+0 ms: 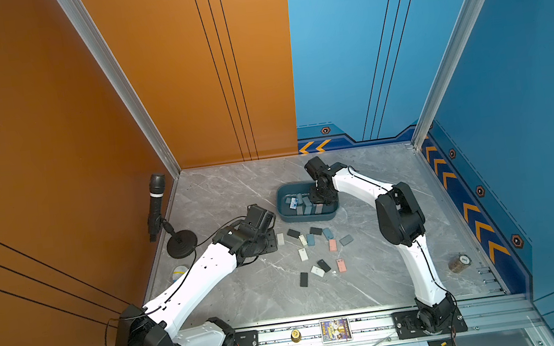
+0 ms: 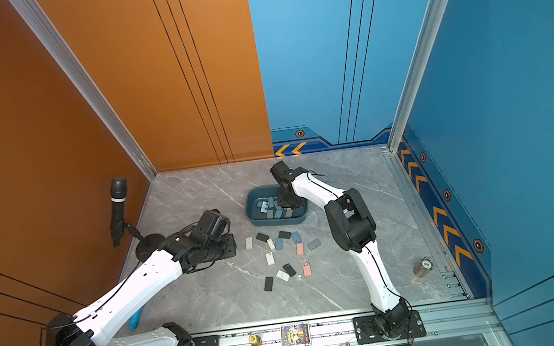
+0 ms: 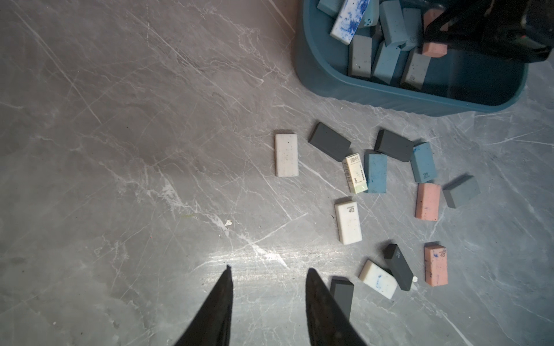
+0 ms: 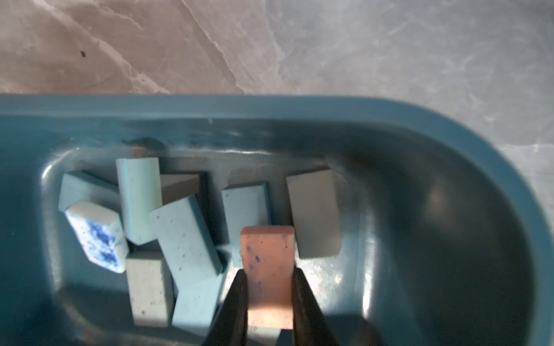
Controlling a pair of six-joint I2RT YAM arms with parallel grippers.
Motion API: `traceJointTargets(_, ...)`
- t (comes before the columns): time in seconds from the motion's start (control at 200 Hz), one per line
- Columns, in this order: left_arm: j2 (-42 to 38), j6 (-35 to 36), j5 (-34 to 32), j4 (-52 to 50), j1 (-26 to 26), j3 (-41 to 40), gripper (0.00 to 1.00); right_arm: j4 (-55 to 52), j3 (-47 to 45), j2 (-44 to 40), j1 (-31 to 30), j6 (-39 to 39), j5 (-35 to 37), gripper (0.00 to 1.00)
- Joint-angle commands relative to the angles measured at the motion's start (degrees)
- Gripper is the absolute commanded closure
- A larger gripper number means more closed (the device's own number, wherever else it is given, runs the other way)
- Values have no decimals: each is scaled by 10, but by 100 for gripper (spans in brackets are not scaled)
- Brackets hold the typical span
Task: Put the eraser in the storage box
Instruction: Place the eraser in the storage box.
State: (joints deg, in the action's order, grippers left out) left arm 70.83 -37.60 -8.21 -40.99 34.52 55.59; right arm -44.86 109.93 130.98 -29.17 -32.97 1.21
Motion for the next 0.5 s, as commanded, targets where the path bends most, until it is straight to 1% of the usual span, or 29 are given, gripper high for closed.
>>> traceJointTargets(0.0,5,-5,2,-15,-7,-2,59,-25,27,14,4,2,-8,74)
traceJointTargets(0.18,13,-3,5,-14,-9,2,59,-29,34,17,2,0,-10,67)
traceJointTargets(0.35,17,-1,12,-15,-10,5,59,-34,34,-1,2,2,-5,58)
traceJointTargets(0.491,17,-2,12,-15,-10,1,59,-41,31,-30,-1,4,-1,56)
